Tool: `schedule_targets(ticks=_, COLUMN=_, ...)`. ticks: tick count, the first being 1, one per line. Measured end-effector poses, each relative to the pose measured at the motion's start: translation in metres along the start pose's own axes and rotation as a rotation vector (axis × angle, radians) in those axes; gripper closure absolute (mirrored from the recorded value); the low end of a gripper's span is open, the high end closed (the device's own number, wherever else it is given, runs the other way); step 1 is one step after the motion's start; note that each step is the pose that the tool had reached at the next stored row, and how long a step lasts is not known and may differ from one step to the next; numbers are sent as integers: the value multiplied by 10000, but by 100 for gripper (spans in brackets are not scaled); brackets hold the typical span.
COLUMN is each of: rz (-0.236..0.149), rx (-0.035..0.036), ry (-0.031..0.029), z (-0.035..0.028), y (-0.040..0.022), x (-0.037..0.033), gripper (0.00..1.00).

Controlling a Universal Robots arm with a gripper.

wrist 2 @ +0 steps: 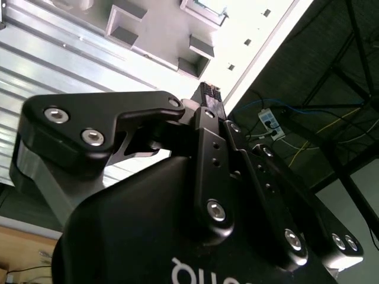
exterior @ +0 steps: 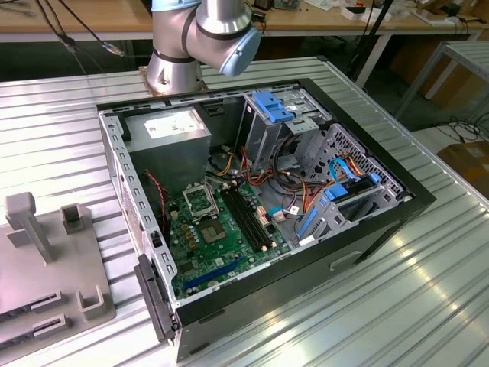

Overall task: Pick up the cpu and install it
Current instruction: 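Reach for the cpu, then pick up the cpu and move it towards the insertion slot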

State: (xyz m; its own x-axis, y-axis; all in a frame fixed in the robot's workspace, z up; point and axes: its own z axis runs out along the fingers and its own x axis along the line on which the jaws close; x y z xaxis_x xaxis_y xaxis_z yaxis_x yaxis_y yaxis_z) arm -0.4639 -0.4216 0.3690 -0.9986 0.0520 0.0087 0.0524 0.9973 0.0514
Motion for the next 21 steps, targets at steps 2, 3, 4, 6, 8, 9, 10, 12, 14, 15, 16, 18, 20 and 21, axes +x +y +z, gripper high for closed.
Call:
schedule_targets(ticks=2, rz=2, rx=1, ry=13, z=21, y=-57, x=3, gripper=89)
schedule_targets(ticks=3, rz=1, rx=0, ry=14, z=31, y=-93, x=2, gripper=89)
schedule_targets(ticks=4, rz=0, rx=1, ry=15, z=39, y=-132, x=0, gripper=89)
schedule_targets(ticks=6, rz=-1, rx=10, ry=12, z=65, y=-174, x=-3, gripper=89)
schedule_targets(ticks=8, rz=0, rx=101, ry=10, z=79, y=-174, x=-3, gripper=89)
schedule_targets(ticks=9, rz=-7, rx=142, ry=8, z=89, y=-175, x=-5, gripper=89)
schedule_targets(ticks=10, rz=-15, rx=156, ry=7, z=103, y=-177, x=-5, gripper=89)
schedule_targets(ticks=12, rz=-20, rx=159, ry=8, z=128, y=-177, x=-5, gripper=89)
schedule_targets(ticks=14, rz=-20, rx=161, ry=9, z=129, y=-177, x=-5, gripper=89)
schedule_targets(ticks=15, rz=-20, rx=159, ry=8, z=134, y=-177, x=-5, gripper=89)
schedule_targets(ticks=16, rz=-20, rx=160, ry=7, z=138, y=-177, x=-5, gripper=89)
schedule_targets(ticks=18, rz=-20, rx=159, ry=8, z=138, y=-178, x=-5, gripper=89)
schedule_targets(ticks=20, rz=-20, rx=160, ry=8, z=138, y=-178, x=-5, gripper=89)
schedule_targets(ticks=21, rz=-20, rx=160, ry=8, z=138, y=-178, x=-5, gripper=89)
